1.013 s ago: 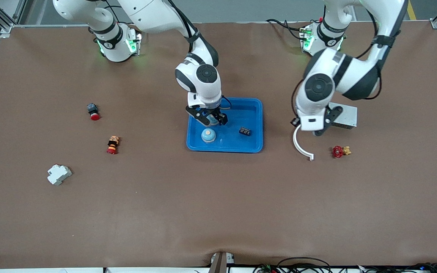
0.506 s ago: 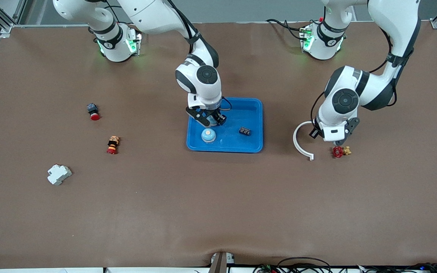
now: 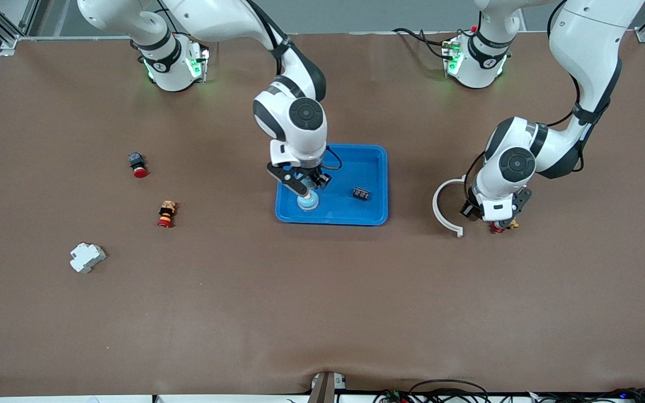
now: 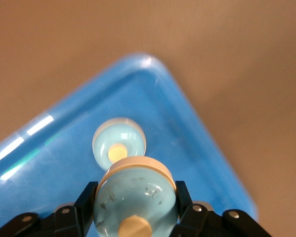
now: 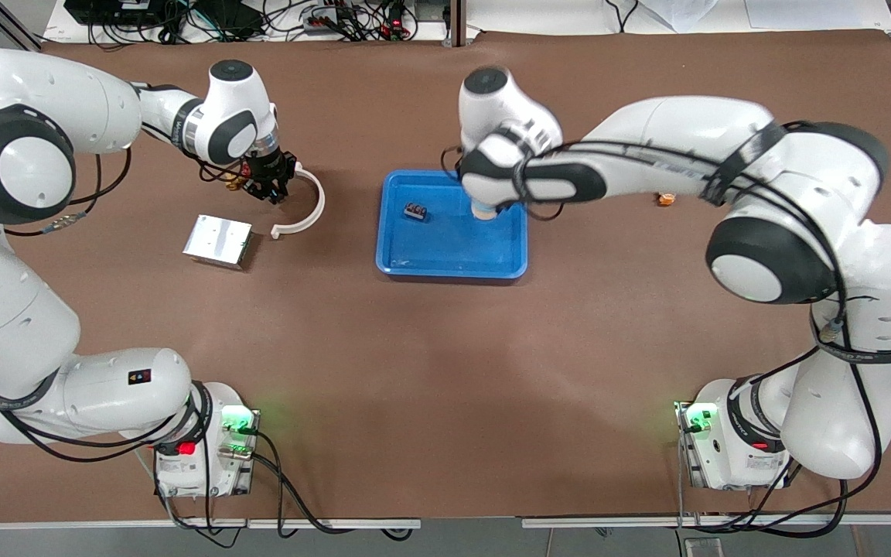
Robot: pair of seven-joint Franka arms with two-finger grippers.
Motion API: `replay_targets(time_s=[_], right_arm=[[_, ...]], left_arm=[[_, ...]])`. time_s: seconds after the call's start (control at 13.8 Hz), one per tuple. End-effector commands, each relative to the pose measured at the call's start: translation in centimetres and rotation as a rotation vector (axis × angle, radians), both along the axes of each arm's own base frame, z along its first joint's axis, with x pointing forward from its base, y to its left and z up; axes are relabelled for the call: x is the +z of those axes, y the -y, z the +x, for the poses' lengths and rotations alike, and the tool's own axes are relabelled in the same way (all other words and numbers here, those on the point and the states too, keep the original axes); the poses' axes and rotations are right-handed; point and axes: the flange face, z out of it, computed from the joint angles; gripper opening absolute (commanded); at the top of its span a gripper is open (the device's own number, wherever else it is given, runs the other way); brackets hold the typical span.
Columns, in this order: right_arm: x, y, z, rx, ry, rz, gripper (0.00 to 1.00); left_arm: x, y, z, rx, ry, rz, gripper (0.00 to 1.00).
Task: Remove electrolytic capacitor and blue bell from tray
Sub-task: 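Place the capacitor by the arc while the right gripper carries the bell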
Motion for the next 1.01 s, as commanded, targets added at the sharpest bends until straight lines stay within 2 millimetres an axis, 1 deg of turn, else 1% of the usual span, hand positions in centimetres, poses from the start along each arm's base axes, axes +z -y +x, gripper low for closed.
replay_targets(time_s=[0.0,0.22,0.36,0.51,0.58,0.65,0.72,0.8,0.87,0.94], right_arm=[[5.7,6.1,3.1,0.092,-0.031,0.002,0.00],[9.6,13.3,6.3,0.193,-0.074,0.003,0.00],[12.0,18.1,7.8,0.274,-0.102,0.012,0.00],[13.7,23.1,8.9,0.349,-0.108,0.025,0.00],[14.1,25.6,9.3,0.398,-0.112,0.032,0.00],[14.2,27.9,9.6,0.430,-0.114,0.036,0.00],[14.4,29.9,10.0,0.447,-0.114,0.041,0.00],[14.4,31.6,10.4,0.470,-0.117,0.047,0.00],[14.4,33.5,10.7,0.494,-0.115,0.053,0.00],[14.5,35.4,11.1,0.517,-0.113,0.060,0.00]], left_arm=[[0.4,0.3,0.4,-0.001,0.022,0.004,0.99],[1.3,0.2,0.7,0.040,0.032,0.016,1.00],[3.0,1.0,1.1,0.083,0.045,0.042,1.00],[4.9,4.2,1.3,0.102,0.029,0.057,1.00],[6.0,6.0,1.6,0.141,0.033,0.058,1.00],[7.1,8.4,1.8,0.169,0.054,0.041,1.00],[7.6,10.6,1.6,0.174,0.067,0.027,1.00],[7.4,13.3,0.9,0.155,0.063,0.014,1.00],[7.7,15.2,0.4,0.169,0.073,0.010,1.00],[7.6,17.0,0.3,0.211,0.079,-0.001,1.00]])
